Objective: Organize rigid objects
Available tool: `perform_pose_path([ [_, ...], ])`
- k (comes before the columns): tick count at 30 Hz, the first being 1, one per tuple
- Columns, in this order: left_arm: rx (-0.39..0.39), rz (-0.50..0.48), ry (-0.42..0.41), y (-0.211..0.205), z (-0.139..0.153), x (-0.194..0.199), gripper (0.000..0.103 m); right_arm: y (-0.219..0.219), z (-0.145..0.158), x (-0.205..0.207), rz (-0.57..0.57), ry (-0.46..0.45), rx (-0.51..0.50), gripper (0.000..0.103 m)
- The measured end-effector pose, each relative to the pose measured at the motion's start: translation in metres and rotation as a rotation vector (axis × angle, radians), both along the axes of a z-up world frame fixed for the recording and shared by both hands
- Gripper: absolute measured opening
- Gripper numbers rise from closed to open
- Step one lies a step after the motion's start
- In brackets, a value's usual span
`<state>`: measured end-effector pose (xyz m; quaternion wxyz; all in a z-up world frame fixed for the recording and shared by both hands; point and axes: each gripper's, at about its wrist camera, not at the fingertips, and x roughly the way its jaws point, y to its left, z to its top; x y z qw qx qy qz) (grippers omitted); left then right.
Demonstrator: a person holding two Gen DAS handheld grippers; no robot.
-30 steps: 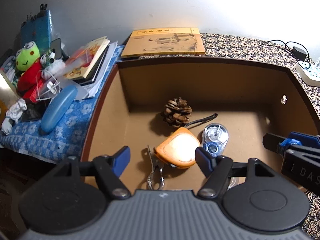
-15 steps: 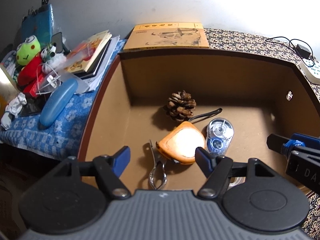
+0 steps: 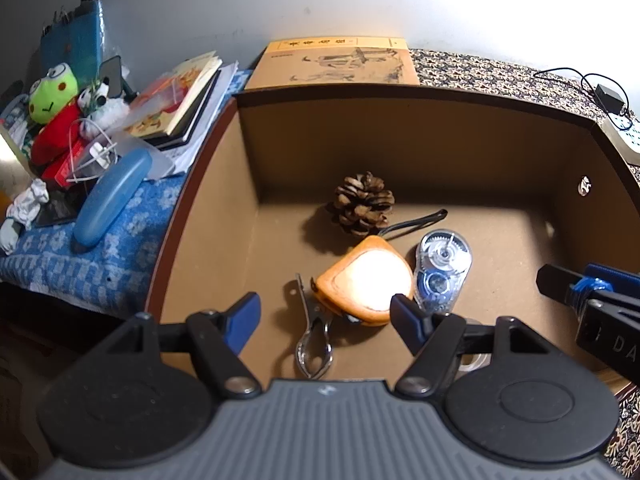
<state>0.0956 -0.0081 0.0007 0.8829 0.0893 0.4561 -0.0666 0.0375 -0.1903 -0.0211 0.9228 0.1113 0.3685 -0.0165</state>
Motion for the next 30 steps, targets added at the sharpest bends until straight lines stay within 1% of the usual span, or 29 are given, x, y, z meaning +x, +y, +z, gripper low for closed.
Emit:
perform_pose_path([
  [7, -0.003, -0.006, 0.000, -0.0004, -0.0007, 0.0003, 0.072, -0.0003, 0.0005, 0.0002, 0.002, -0.007, -0.002, 0.028],
  [16, -0.003, -0.011, 0.008, -0.0003, -0.0074, 0.0011, 0.072, -0.0048, -0.0036, 0.0009, -0.002, -0.013, 0.029, 0.028],
  [19, -0.004, -0.017, -0.005, -0.0006, -0.0071, 0.0009, 0.072, -0.0046, -0.0043, 0.0014, 0.000, -0.018, 0.022, 0.027],
  [23, -0.015, -0.014, 0.005, 0.0012, -0.0079, 0.0027, 0.072, -0.0041, -0.0047, 0.0011, -0.001, -0.017, 0.018, 0.027],
  [30, -0.011, -0.015, 0.008, 0.0001, -0.0088, 0.0025, 0.072, -0.0051, -0.0059, 0.0027, 0.001, -0.011, 0.012, 0.027],
])
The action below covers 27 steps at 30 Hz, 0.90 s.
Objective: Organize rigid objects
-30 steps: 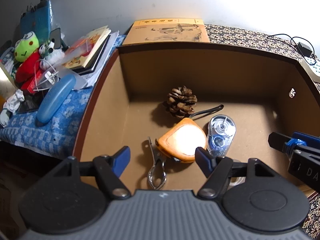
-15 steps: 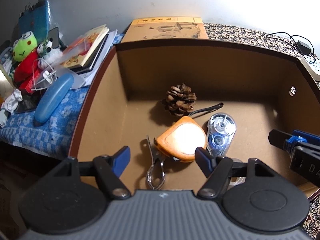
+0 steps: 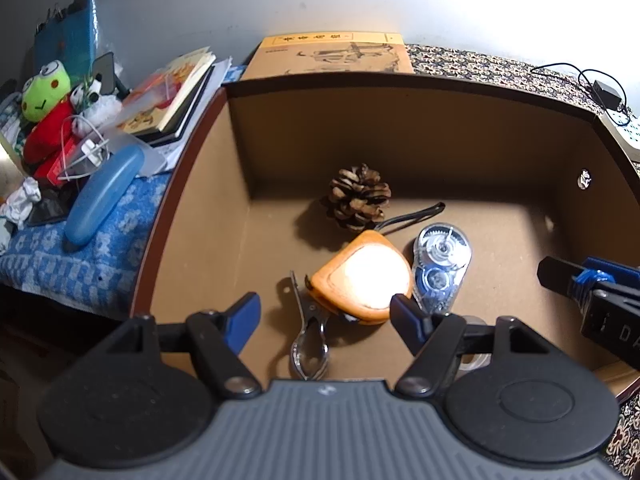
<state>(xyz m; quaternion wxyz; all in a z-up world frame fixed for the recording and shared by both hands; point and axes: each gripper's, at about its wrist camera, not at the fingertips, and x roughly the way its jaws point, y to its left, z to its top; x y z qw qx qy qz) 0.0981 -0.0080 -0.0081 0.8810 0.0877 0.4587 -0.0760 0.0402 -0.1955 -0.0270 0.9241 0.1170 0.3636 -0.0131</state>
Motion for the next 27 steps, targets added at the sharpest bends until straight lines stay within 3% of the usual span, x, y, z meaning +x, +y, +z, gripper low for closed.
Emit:
perform_pose_path([
  [27, -0.004, -0.001, 0.004, -0.0041, -0.0011, -0.0028, 0.072, -0.0037, -0.0028, 0.0025, 0.009, -0.003, -0.009, 0.025],
])
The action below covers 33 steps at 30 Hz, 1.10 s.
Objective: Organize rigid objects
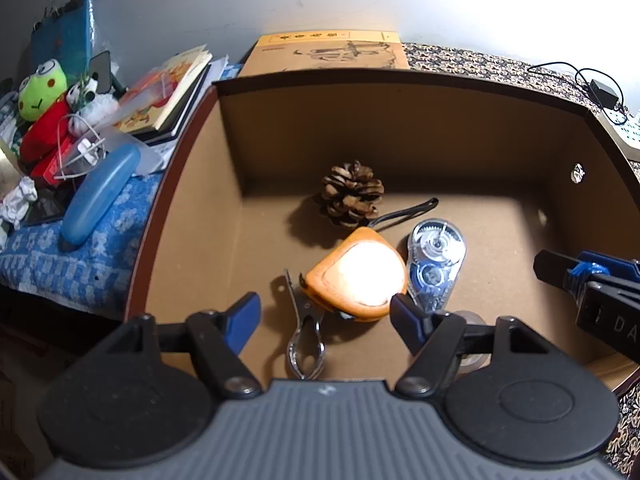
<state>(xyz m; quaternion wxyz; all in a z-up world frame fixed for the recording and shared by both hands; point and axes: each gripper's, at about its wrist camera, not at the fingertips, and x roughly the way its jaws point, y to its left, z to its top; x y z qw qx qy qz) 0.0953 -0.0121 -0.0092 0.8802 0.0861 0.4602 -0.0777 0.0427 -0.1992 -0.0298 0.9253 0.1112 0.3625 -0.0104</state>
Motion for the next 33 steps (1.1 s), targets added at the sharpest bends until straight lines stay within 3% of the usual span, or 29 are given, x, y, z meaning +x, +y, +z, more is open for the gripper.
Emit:
perform_pose_path([
  [33, 0.001, 0.005, 0.003, -0.0025, -0.0009, 0.0005, 0.071, -0.0013, 0.0009, 0.0016, 0.004, -0.005, 0.001, 0.024],
])
